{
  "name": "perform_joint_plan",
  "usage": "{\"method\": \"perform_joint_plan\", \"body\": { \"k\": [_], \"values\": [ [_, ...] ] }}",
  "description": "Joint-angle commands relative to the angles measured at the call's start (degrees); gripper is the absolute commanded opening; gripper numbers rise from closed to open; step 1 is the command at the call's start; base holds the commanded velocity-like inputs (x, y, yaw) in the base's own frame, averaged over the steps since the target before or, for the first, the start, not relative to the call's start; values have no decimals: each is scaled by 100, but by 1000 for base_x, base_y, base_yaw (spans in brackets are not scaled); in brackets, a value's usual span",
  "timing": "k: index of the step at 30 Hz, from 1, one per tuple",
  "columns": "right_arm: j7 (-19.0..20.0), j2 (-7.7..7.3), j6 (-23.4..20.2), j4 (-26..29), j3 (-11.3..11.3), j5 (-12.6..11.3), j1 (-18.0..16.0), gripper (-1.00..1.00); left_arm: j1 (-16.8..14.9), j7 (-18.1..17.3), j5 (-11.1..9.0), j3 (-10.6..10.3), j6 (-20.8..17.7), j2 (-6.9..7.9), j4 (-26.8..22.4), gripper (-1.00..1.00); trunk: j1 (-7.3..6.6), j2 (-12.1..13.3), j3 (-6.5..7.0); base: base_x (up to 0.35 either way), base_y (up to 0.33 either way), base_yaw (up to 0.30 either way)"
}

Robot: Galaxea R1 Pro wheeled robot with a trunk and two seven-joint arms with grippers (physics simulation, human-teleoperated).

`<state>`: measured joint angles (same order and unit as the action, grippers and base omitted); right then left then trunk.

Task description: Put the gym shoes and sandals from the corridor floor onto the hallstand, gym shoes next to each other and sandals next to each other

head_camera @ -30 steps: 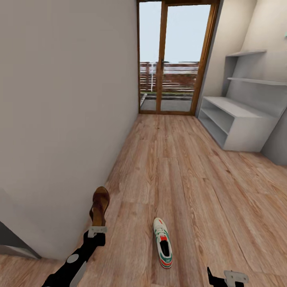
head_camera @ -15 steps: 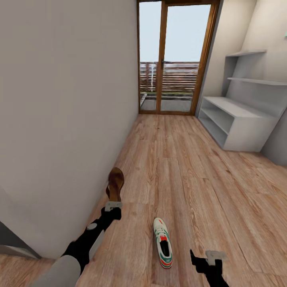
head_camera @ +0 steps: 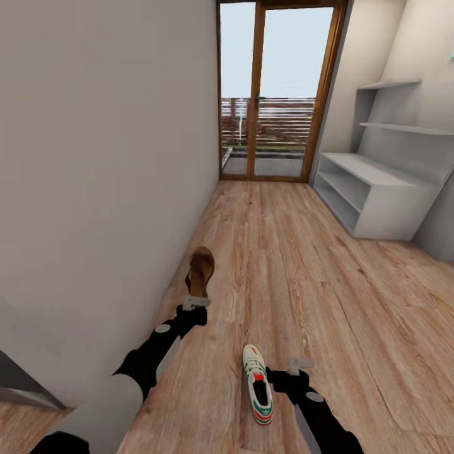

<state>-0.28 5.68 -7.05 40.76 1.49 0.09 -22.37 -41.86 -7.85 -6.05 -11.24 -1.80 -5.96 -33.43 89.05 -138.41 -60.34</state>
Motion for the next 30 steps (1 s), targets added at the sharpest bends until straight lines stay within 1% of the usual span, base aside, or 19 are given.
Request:
{"method": "perform_joint_plan", "body": {
  "k": [1, 2, 4, 5, 10, 15, 20, 21, 25, 28, 30],
  "values": [
    [8, -15, -33, 6, 19, 4, -2, 100, -4, -2, -39, -130, -33, -3, -84, -100, -1, -2, -5, 0, 0, 0],
    [15, -30, -33, 9, 24, 4, -4, 100, -6, 1, -63, -213, -42, -3, -143, -100, -1, -2, -5, 0, 0, 0],
    [17, -36, -33, 10, 21, 2, -4, 100, -9, -4, -79, -248, -55, -7, -171, -100, 21, -42, -23, 0, 0, 0],
    [19, -37, -33, 10, 18, 2, -4, 100, -14, -31, -82, -276, -269, -16, -193, -100, 43, -82, -45, 0, 0, 0],
    [19, -32, -33, 11, 12, 3, -4, 100, -8, -48, -73, -266, -408, -3, -192, -100, 153, -283, -172, 0, 0, 0],
    [19, -31, -33, 11, 17, 4, -4, 100, 1, -52, -50, -275, -416, 26, -184, -100, 263, -483, -306, 0, 0, 0],
    [19, -31, -33, 6, 18, 7, -4, 100, -2, -78, -44, -293, -411, 52, -182, -100, 275, -490, -462, 0, 0, 0],
    [19, -31, -33, 4, 18, 8, -4, 100, -5, -126, -38, -298, -410, 58, -182, -100, 278, -491, -493, 0, 0, 0],
    [19, -31, -33, 2, 18, 9, -4, 100, -13, -599, -12, -300, -415, 74, -181, -100, 288, -497, -617, 0, 0, 0],
    [19, -31, -33, 2, 18, 9, -4, 100, -14, -747, 48, -293, -425, 76, -181, -100, 296, -501, -711, 0, 0, 0],
    [19, -31, -33, 2, 18, 9, -4, 100, -10, -808, 143, -286, -431, 77, -180, -100, 301, -503, -773, 0, 0, 0]
  ]
}}
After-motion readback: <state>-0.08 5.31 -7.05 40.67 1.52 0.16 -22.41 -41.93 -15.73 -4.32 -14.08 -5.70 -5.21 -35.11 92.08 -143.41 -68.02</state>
